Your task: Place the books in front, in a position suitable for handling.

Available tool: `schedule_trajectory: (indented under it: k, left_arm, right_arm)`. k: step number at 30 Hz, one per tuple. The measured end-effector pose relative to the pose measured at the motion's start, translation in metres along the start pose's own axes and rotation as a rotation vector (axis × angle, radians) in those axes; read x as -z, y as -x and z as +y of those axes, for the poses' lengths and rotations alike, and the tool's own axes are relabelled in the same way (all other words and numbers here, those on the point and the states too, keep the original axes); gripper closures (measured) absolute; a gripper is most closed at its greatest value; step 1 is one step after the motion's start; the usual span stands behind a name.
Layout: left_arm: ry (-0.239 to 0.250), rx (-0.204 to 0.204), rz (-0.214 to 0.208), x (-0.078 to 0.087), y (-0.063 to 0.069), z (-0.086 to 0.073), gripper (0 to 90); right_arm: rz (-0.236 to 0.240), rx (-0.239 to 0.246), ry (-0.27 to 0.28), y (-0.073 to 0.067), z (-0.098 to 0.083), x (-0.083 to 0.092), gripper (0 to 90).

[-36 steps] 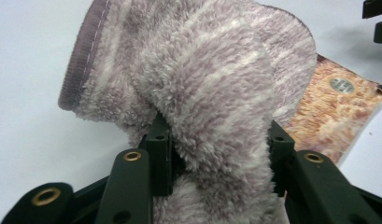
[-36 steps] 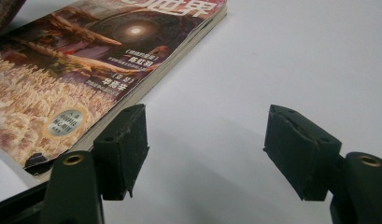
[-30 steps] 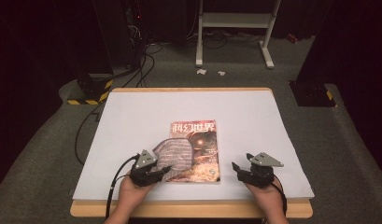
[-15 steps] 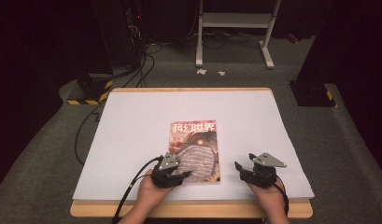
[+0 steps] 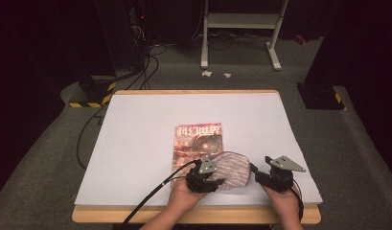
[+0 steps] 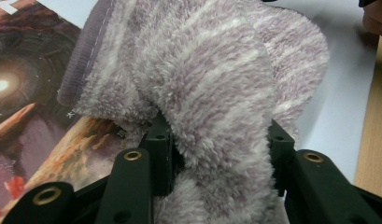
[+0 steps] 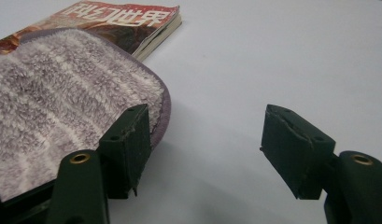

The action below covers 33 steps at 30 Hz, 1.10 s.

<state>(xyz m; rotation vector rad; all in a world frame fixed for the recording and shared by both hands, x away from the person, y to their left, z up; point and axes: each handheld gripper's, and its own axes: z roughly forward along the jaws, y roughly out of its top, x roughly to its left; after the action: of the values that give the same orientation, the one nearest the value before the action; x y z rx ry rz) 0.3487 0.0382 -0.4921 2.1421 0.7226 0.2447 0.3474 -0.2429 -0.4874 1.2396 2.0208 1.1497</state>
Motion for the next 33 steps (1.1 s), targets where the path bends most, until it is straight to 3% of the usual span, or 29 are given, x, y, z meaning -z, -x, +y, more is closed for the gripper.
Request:
schedule_trajectory:
  k: [4,11,16,23,33]
  left_arm:
    - [-0.008,0.042,0.029,0.015,-0.020,-0.008,57.2]
    - [-0.013,0.132,0.172,0.067,-0.069,-0.045,57.4]
    - [-0.012,0.169,0.211,0.086,-0.080,-0.061,57.5]
    - [-0.002,0.141,0.198,0.071,-0.064,-0.053,57.7]
    - [-0.016,0.019,0.051,0.014,-0.010,-0.011,57.7]
  right_arm:
    - [0.004,0.011,-0.007,-0.002,-0.001,-0.001,32.8]
    - [0.003,0.010,-0.008,-0.003,-0.001,-0.001,32.9]
    - [-0.002,0.009,-0.010,-0.003,-0.001,-0.001,32.9]
    - [0.015,-0.034,0.000,-0.003,0.000,0.000,33.4]
    - [0.009,-0.042,-0.003,0.001,-0.002,0.002,33.3]
